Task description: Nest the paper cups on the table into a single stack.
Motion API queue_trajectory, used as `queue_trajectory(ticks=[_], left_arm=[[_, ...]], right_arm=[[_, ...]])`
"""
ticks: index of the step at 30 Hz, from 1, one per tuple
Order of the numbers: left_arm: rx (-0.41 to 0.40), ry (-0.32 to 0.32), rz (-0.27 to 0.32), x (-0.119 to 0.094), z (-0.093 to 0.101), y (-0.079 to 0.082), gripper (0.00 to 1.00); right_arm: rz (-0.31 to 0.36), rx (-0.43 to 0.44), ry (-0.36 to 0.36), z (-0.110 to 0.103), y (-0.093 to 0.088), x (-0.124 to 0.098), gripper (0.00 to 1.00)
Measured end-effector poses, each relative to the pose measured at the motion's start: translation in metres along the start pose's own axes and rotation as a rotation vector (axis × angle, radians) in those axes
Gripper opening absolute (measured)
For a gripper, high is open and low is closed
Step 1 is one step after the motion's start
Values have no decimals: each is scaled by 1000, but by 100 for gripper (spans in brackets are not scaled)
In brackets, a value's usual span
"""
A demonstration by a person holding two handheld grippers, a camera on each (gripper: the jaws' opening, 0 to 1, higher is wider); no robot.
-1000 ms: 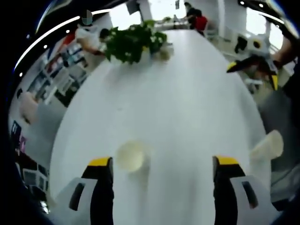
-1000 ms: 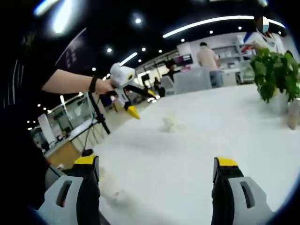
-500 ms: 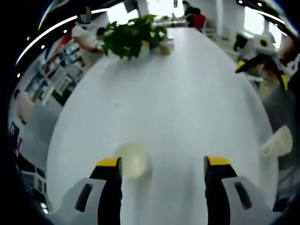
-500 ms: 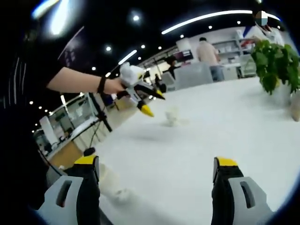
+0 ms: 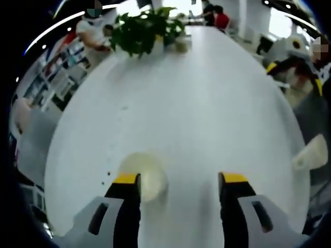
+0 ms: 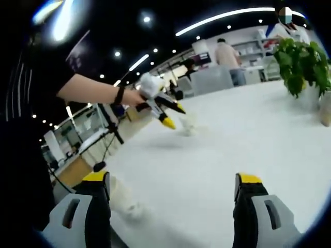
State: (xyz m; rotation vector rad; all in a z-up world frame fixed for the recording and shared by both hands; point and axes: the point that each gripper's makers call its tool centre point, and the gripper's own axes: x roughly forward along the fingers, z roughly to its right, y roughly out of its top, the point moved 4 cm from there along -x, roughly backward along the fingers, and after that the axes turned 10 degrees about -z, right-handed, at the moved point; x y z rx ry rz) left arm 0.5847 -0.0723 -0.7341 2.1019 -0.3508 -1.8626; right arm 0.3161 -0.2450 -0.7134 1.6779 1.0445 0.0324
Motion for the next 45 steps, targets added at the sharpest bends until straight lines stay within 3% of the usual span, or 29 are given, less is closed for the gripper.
queue_trajectory(ticks=[16,21,29,34,37,45], left_arm=[[39,17,-41,15,-6,-5,37],[55,25,-47,16,-10,-6,25],[99,66,-76,21,-18,-8,20],[101,60,-68,24,-17,-5,14],[108,45,-61,25,-15,-4,2],[112,48,-58,26,-15,-2,1]], right_arm=[[-4,23,-4,-4,-12,-2,99],[-5,28,-2,-4,-13,-1,99],[-4,38,0,-1,-13,1,99],[-10,33,2,0,-14,1,99],[-10,34,0,2,-15,1,99],[-5,23,-6,3,-13,2,99]])
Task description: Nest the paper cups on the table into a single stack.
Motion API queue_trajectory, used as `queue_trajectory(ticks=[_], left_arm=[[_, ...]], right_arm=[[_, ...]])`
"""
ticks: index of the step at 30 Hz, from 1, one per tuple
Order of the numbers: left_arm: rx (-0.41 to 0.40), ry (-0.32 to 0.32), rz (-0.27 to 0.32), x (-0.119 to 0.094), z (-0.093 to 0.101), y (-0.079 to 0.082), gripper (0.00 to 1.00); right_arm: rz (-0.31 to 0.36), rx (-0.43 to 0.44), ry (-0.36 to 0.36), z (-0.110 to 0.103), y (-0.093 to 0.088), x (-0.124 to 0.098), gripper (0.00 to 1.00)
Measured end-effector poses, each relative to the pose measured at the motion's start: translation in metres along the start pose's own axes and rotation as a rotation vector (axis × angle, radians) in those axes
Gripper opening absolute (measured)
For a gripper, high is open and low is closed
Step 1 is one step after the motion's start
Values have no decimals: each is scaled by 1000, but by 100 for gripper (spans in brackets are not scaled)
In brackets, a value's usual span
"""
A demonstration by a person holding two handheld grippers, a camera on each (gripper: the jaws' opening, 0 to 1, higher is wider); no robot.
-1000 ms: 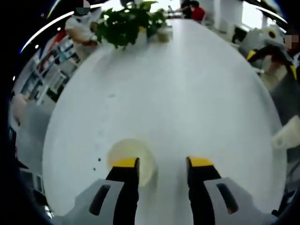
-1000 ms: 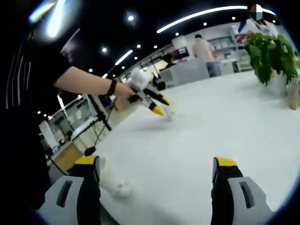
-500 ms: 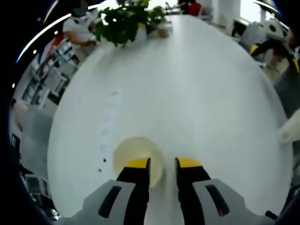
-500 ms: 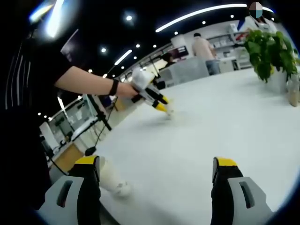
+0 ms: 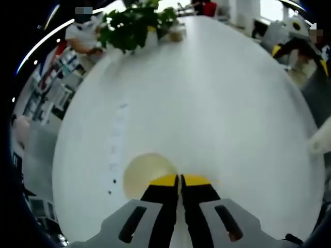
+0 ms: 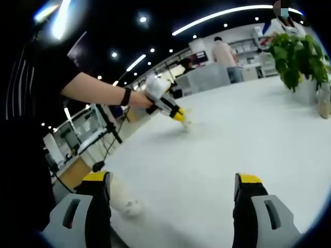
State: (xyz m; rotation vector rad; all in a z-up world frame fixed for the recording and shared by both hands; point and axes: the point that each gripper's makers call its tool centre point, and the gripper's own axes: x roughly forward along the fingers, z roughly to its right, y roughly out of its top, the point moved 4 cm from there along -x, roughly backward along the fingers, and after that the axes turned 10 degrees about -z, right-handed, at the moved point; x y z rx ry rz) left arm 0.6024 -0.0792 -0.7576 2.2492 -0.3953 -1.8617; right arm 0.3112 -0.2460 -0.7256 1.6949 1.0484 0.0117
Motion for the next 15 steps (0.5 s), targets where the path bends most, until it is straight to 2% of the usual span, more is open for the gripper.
queue_trajectory(ticks=[10,15], left_arm=[[31,17,-21,-1,0,-3,1],[13,16,-18,-6,0,-2,1]], right_arm=[[-4,-15,-18,2,1,-1,99],[-1,-15,-20,2,1,-1,99]])
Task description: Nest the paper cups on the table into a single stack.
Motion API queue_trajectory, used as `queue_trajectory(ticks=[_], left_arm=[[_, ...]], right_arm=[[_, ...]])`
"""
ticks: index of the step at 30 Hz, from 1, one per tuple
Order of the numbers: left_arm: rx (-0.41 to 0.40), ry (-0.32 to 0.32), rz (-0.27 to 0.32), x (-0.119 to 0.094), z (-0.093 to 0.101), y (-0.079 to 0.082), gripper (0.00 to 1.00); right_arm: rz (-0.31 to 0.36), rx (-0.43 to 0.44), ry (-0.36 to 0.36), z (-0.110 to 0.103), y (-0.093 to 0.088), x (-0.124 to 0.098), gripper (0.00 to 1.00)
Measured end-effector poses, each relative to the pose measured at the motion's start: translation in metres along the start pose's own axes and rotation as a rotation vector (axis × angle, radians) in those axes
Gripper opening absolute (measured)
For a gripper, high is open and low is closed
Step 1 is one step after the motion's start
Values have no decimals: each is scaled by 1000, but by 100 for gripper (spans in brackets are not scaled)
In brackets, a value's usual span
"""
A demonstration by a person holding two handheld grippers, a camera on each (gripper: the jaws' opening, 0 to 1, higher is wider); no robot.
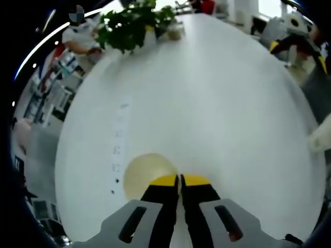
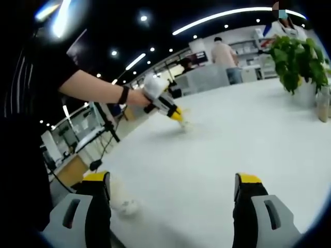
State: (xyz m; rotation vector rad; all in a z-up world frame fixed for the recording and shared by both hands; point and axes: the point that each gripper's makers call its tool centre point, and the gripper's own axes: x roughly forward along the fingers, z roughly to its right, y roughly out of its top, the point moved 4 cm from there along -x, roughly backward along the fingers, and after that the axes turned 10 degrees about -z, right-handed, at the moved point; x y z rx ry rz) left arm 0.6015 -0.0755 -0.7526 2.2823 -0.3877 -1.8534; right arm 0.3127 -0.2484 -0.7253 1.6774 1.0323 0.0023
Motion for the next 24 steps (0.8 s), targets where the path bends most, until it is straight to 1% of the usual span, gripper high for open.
queue_trajectory(ticks=[5,9,13,15,19,22,24], left_arm=[[-8,4,1,-5,0,0,1],[5,1,-10,-8,4,-1,1],[-4,3,-11,-15,7,0,1],[-5,7,-14,-19,10,1,1],[-49,10,10,-32,14,4,1],[-42,18,7,-39,18,4,1],[-53,15,9,-45,21,4,1]], right_arm=[[0,-6,-8,1,1,0,99],[6,0,-10,1,3,-2,99],[6,-16,-9,-1,6,-4,99],[5,-16,-10,-1,6,-5,100],[8,-24,-15,-3,8,-7,100],[7,-39,-14,-7,11,-9,100],[7,-48,-13,-9,13,-10,100]])
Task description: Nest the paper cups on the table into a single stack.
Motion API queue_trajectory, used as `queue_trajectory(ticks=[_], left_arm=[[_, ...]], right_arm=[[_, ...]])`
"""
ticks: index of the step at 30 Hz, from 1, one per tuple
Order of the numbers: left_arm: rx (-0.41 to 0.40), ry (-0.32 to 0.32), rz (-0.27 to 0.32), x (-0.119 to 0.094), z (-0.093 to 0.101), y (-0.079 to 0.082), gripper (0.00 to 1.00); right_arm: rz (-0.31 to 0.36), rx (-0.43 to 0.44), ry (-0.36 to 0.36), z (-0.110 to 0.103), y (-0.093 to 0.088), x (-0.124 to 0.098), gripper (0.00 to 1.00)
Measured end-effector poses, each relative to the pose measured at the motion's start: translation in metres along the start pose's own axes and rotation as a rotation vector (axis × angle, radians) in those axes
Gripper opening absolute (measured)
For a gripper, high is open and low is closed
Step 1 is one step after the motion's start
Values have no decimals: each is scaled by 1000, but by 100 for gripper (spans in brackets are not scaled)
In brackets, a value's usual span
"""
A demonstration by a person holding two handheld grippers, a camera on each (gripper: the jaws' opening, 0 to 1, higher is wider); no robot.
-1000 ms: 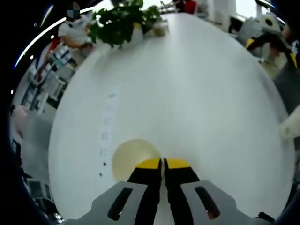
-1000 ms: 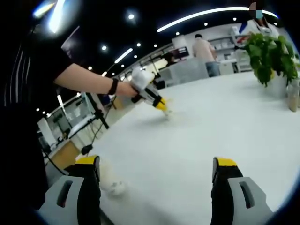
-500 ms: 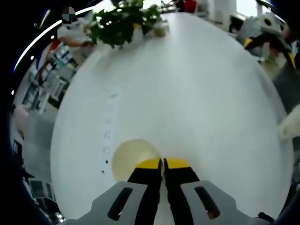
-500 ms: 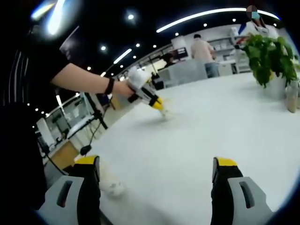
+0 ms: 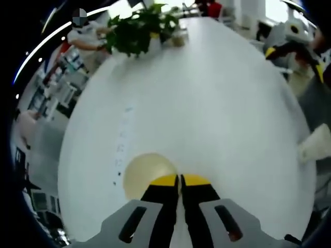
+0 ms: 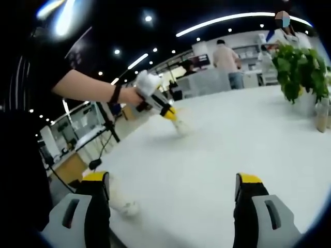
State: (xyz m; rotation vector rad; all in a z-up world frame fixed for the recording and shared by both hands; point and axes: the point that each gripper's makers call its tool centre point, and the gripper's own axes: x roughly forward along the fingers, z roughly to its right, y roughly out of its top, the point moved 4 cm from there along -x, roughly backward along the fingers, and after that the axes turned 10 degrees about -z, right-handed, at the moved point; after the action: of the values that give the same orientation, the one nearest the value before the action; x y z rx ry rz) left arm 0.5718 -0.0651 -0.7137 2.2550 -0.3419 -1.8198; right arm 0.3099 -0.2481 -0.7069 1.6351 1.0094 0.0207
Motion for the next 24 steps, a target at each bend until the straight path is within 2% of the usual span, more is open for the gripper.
queue_trajectory(ticks=[13,18,21,24], left_arm=[[4,14,4,-34,18,4,0],[-21,1,7,-48,22,3,0],[-76,-20,33,-58,26,5,0],[-91,-28,35,-66,31,5,0]], right_arm=[[2,-80,-34,0,14,-16,100],[7,-123,-54,5,25,-25,100],[-3,-159,-70,7,31,-29,100],[5,-187,-84,7,40,-32,100]])
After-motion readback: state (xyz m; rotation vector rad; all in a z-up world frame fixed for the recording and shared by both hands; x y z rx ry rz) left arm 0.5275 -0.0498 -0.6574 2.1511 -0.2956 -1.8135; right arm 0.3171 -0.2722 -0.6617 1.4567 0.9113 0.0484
